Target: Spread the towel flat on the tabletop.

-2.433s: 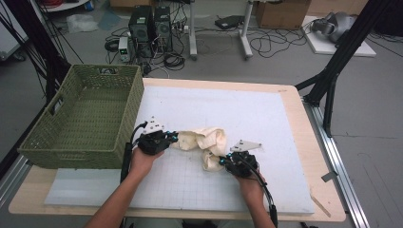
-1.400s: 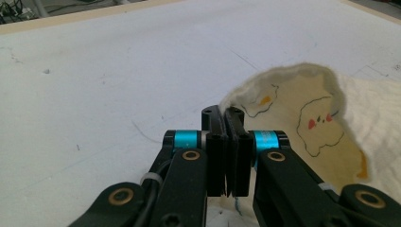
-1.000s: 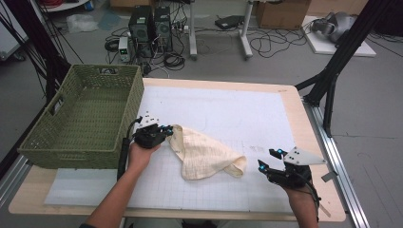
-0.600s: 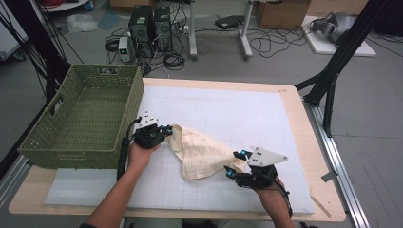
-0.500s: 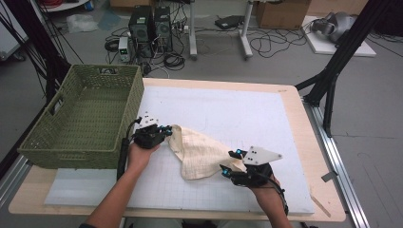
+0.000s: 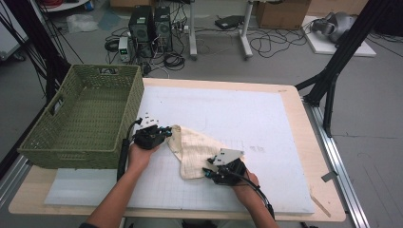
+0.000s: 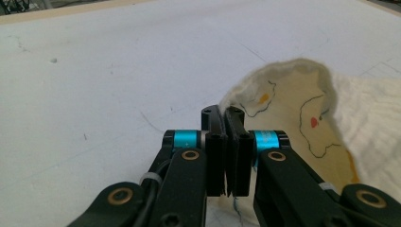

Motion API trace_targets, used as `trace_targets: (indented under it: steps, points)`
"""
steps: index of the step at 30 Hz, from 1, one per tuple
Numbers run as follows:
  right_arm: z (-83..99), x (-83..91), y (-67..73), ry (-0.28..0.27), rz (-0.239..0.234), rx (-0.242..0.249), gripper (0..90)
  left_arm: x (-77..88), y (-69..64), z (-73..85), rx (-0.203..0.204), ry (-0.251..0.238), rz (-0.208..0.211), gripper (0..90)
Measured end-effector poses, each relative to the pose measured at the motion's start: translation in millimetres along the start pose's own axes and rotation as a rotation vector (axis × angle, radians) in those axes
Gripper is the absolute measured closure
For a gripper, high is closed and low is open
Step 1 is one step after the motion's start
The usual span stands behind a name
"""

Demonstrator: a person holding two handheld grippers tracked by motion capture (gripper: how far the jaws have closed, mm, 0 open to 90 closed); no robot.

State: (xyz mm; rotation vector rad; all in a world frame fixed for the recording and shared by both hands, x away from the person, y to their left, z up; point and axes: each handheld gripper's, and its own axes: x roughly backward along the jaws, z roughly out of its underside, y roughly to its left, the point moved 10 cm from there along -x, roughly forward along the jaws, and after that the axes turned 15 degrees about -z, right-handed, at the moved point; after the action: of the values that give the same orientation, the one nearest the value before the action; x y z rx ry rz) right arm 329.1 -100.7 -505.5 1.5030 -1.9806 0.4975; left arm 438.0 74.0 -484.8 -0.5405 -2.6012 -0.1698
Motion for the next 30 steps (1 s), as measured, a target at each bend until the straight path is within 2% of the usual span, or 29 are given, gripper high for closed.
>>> trace_targets:
  steps: [1,2,5,9,10,12,13,16,18,19,22,23,24,25,26,27,28,29,30]
  points:
    - [0.5,-1.7,-1.7,0.003,-0.016,0.001,82.0,-0.2,1.0,1.9,0.003,0.003,-0.002,87.2]
    - [0.3,-1.2,-2.4,0.009,-0.013,0.009,85.7,-0.2,1.0,1.9,0.003,0.003,-0.002,87.2]
    - [-3.8,4.1,-4.1,-0.018,-0.02,-0.002,86.7,-0.6,3.4,3.5,0.009,0.007,-0.004,87.2]
    - [-13.4,26.4,-19.6,-0.117,0.003,-0.052,87.0,-2.9,3.2,7.1,0.01,0.017,-0.006,87.2]
    - [-18.0,39.1,-33.7,-0.168,0.026,-0.09,87.0,-3.6,3.0,9.7,-0.003,0.028,-0.011,87.2]
    - [-20.5,48.2,-47.3,-0.192,0.048,-0.125,86.9,-3.8,3.0,10.2,-0.002,0.028,-0.014,87.2]
    - [-21.8,53.5,-57.0,-0.199,0.073,-0.136,86.9,-4.1,3.4,10.0,-0.002,0.026,-0.018,87.2]
    - [-22.6,65.7,-84.8,-0.205,0.151,-0.182,87.0,-6.8,2.8,11.4,-0.001,0.033,-0.022,87.2]
    - [-20.3,71.7,-108.6,-0.206,0.202,-0.222,87.2,-8.0,2.3,12.2,-0.01,0.04,-0.028,87.3]
    - [-16.7,73.0,-121.1,-0.2,0.226,-0.255,87.2,-8.3,1.0,11.9,-0.024,0.037,-0.036,87.3]
    - [-3.2,75.5,-155.4,-0.185,0.309,-0.342,87.2,-7.5,0.7,11.8,-0.02,0.041,-0.032,87.2]
    - [0.9,75.8,-164.2,-0.177,0.339,-0.371,87.1,-7.1,-1.6,12.3,-0.03,0.043,-0.019,86.6]
    - [0.9,75.8,-164.2,-0.177,0.339,-0.371,87.1,-7.1,-1.6,12.3,-0.03,0.043,-0.019,85.5]
    - [5.5,76.0,-177.0,-0.155,0.399,-0.392,83.6,-7.3,-3.3,12.6,-0.038,0.043,-0.018,83.1]
    - [6.9,76.8,-180.0,-0.144,0.427,-0.393,83.1,-8.0,-3.1,13.7,-0.045,0.05,-0.03,79.5]
    - [7.2,77.5,-180.9,-0.144,0.43,-0.389,78.1,-8.1,-1.7,13.5,-0.033,0.052,-0.037,72.3]
    - [7.2,77.5,-180.9,-0.144,0.43,-0.389,78.1,-8.1,-1.7,13.5,-0.033,0.052,-0.037,66.5]
    - [7.8,79.4,-180.3,-0.135,0.442,-0.39,73.2,-7.7,0.2,13.1,-0.022,0.051,-0.042,66.5]
    - [7.3,82.8,-178.7,-0.14,0.437,-0.381,72.3,-6.4,3.2,12.5,-0.018,0.051,-0.05,63.7]
